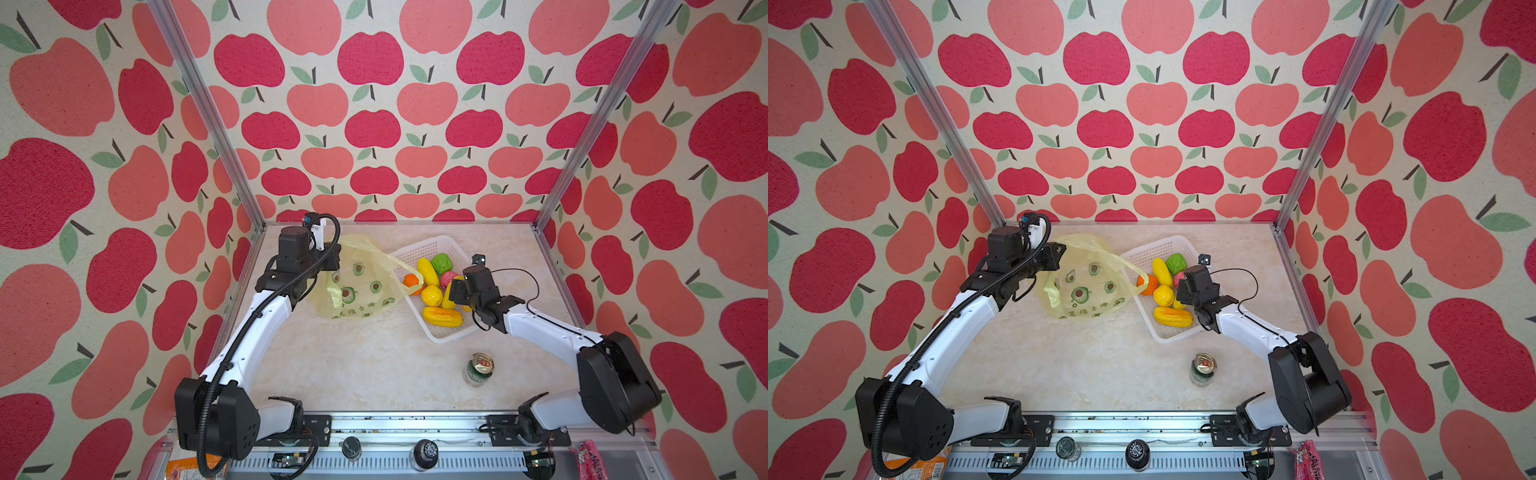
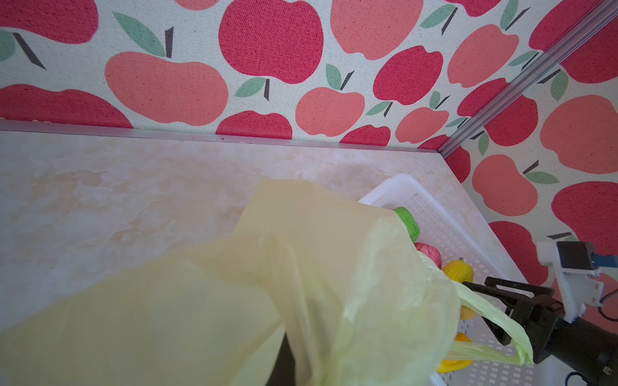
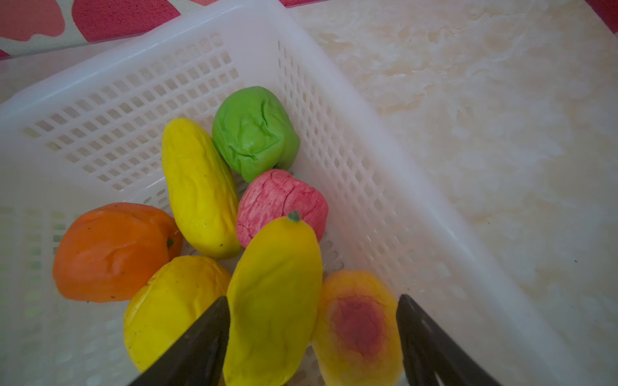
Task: Untie the knot of the plastic bag and take out the fruit
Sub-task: 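Lower the yellow fruit into the basket and open the right gripper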
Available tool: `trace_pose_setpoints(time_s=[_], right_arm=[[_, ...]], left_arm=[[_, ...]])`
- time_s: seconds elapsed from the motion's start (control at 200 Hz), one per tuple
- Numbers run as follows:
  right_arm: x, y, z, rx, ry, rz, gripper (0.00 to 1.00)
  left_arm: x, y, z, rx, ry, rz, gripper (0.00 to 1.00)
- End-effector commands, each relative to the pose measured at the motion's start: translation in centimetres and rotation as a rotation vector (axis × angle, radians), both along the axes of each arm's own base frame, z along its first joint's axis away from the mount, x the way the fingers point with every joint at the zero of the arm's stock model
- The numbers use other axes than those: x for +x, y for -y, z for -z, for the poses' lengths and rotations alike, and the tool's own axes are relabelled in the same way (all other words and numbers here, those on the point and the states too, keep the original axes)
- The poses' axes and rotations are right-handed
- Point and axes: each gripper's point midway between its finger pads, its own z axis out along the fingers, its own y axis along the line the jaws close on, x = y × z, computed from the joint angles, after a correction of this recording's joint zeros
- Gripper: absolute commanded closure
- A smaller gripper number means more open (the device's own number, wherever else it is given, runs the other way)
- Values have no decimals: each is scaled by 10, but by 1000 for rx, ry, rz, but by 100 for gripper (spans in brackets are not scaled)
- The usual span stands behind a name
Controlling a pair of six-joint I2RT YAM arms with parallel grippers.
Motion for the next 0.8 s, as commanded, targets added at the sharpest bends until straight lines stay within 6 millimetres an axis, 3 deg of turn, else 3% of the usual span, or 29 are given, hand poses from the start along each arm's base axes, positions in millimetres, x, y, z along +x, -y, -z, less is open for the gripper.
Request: trace_pose_setpoints(time_s=[0.0, 0.14, 0.39, 0.65, 0.795], right_arm=[[8, -8, 10, -51, -68, -69, 20], [16, -17, 21, -54, -131, -72, 40], [7, -16, 47, -18, -179, -47, 57], [6, -17, 61, 1, -203, -28, 58], [6, -21, 56, 27, -180, -39, 43]], left_arm=[[0, -2, -2, 7, 10, 1, 99], [0, -3, -3, 10, 16, -3, 99], [2, -2, -2, 12, 11, -2, 99], [3, -3, -1, 17, 10, -4, 99], [2, -3, -1, 10, 14, -4, 99]])
